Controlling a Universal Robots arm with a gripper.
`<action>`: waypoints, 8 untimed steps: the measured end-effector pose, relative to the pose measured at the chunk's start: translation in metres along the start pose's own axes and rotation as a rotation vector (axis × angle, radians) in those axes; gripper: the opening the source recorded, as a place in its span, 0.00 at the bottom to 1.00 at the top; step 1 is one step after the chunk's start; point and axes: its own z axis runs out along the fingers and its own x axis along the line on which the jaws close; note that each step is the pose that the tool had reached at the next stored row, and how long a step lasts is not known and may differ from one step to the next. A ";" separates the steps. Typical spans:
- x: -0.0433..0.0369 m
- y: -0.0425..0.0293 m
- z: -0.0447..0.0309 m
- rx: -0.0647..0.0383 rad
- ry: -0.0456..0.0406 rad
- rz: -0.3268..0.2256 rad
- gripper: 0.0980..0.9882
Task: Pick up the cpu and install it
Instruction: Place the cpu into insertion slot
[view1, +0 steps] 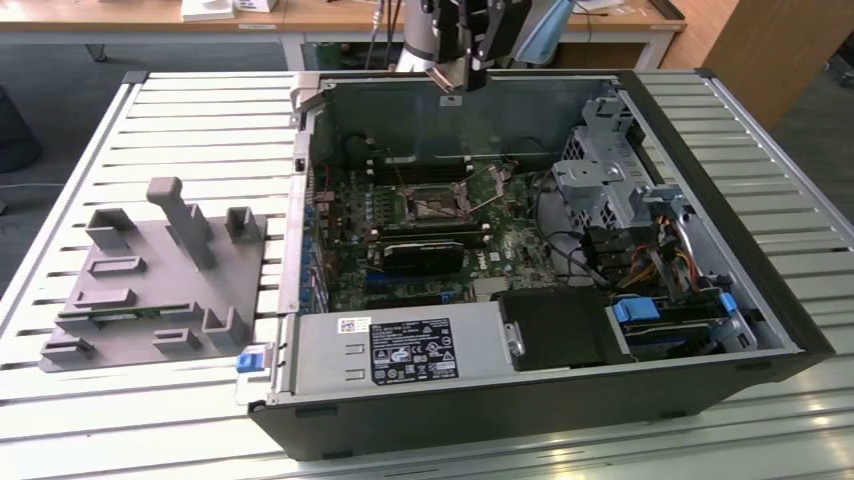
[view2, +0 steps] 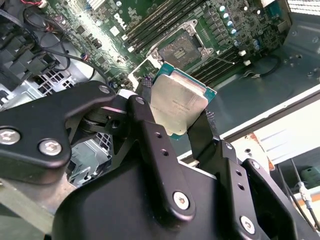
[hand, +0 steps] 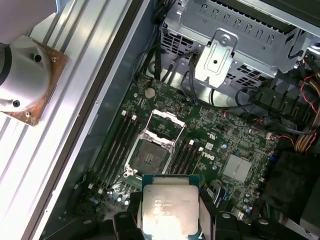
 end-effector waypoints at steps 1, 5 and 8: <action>0.0001 -0.0001 0.0005 0.000 -0.0002 0.005 0.50; 0.0003 -0.0008 0.0045 0.003 -0.0080 0.029 0.50; 0.0004 -0.0009 0.0082 0.005 -0.0131 0.054 0.50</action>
